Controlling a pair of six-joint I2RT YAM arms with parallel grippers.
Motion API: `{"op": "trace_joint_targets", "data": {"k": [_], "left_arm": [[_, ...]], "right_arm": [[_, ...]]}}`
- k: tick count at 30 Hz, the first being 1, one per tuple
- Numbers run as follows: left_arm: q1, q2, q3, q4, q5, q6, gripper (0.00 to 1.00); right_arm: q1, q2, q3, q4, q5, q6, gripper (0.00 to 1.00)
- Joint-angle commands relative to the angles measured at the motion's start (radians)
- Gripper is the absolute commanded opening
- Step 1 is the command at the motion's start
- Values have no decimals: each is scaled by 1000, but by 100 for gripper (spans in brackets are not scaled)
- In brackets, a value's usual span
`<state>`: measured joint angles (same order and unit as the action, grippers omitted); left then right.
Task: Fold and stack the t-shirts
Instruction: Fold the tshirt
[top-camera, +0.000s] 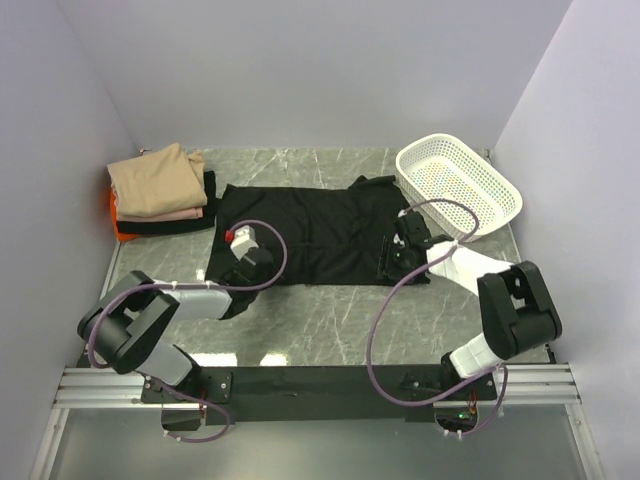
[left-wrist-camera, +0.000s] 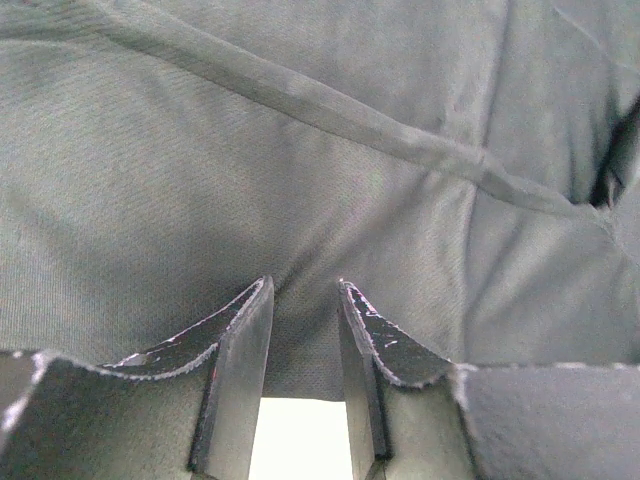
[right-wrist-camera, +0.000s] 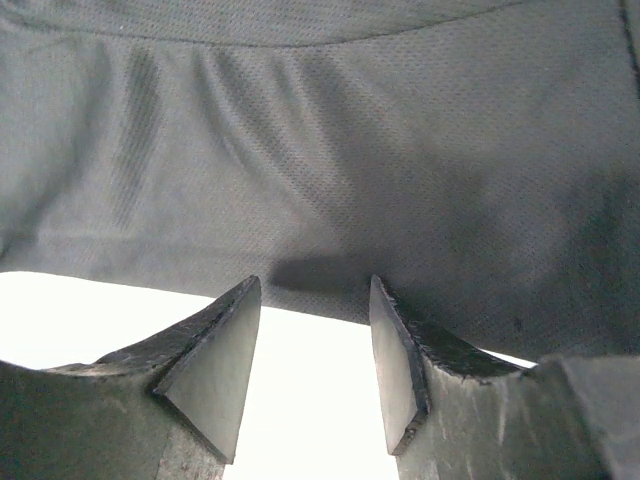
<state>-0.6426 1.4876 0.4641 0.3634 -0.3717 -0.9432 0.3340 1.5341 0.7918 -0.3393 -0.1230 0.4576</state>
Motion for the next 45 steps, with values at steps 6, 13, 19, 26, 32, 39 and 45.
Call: {"op": "trace_joint_targets", "data": {"k": [6, 13, 19, 26, 32, 39, 45], "left_arm": [[-106, -99, -93, -296, 30, -150, 40], [-144, -253, -156, -431, 22, -232, 39], [-225, -381, -194, -549, 17, -328, 39], [-299, -521, -138, -717, -62, -376, 40], [-298, -532, -56, -715, -163, -324, 41], [-293, -374, 11, -574, -150, -266, 41], [-293, -319, 28, -538, -147, -244, 41]], "right_arm": [[7, -138, -157, -96, -78, 69, 56], [3, -311, -227, -162, -98, 102, 58], [4, -402, -267, -204, -145, 116, 60], [5, -518, -179, -296, -86, 118, 61], [5, -473, -40, -274, -26, 84, 62], [3, -186, 17, -77, -18, 70, 62], [0, -16, 37, -1, 13, 76, 61]]}}
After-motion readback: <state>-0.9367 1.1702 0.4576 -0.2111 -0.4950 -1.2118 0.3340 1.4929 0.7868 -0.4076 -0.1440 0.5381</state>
